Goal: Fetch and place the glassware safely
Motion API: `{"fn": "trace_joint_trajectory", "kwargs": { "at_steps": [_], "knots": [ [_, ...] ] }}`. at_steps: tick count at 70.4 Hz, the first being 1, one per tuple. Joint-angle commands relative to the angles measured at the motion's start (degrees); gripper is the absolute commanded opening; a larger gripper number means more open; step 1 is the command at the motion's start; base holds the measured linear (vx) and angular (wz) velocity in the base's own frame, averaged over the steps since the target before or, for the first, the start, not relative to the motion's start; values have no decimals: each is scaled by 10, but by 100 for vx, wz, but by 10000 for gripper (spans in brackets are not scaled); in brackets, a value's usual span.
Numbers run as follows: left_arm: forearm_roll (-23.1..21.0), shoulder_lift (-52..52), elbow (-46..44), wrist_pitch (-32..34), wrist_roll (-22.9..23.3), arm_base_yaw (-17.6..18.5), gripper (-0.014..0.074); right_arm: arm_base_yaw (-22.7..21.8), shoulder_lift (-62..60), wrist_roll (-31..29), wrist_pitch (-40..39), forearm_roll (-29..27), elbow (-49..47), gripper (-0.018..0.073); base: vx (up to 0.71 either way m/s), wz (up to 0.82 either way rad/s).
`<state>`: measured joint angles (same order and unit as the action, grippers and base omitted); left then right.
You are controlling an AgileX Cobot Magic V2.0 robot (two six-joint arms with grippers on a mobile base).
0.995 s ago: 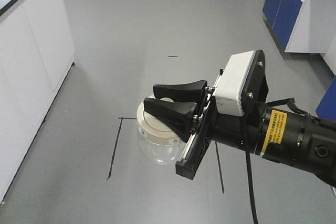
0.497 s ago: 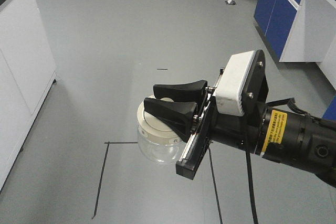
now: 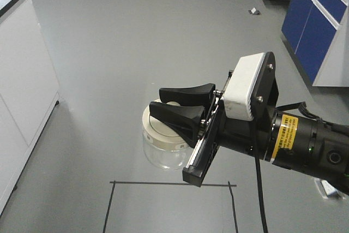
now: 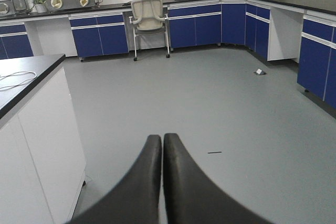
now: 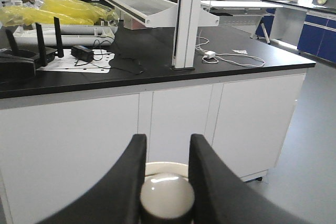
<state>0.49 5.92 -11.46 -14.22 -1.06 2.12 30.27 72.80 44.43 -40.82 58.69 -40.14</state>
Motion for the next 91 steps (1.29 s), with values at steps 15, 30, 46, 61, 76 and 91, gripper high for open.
{"fn": "trace_joint_trajectory", "kwargs": {
  "at_steps": [15,30,46,61,76,91],
  "knots": [
    [-5,7,-17,40,3,-1,-7,1,-17,0,-37,-27,-17,-4,41,2],
    [-5,7,-17,40,3,-1,-7,1,-17,0,-37,-27,-17,-4,42,-4],
    [-5,7,-17,40,3,-1,-7,1,-17,0,-37,-27,-17,-4,43,-5],
    [-5,7,-17,40,3,-1,-7,1,-17,0,-37,-27,-17,-4,44,-4],
    [-5,7,-17,40,3,-1,-7,1,-17,0,-37,-27,-17,-4,44,0],
    [-5,7,-17,40,3,-1,-7,1,-17,0,-37,-27,-17,-4,46,0]
  ]
}}
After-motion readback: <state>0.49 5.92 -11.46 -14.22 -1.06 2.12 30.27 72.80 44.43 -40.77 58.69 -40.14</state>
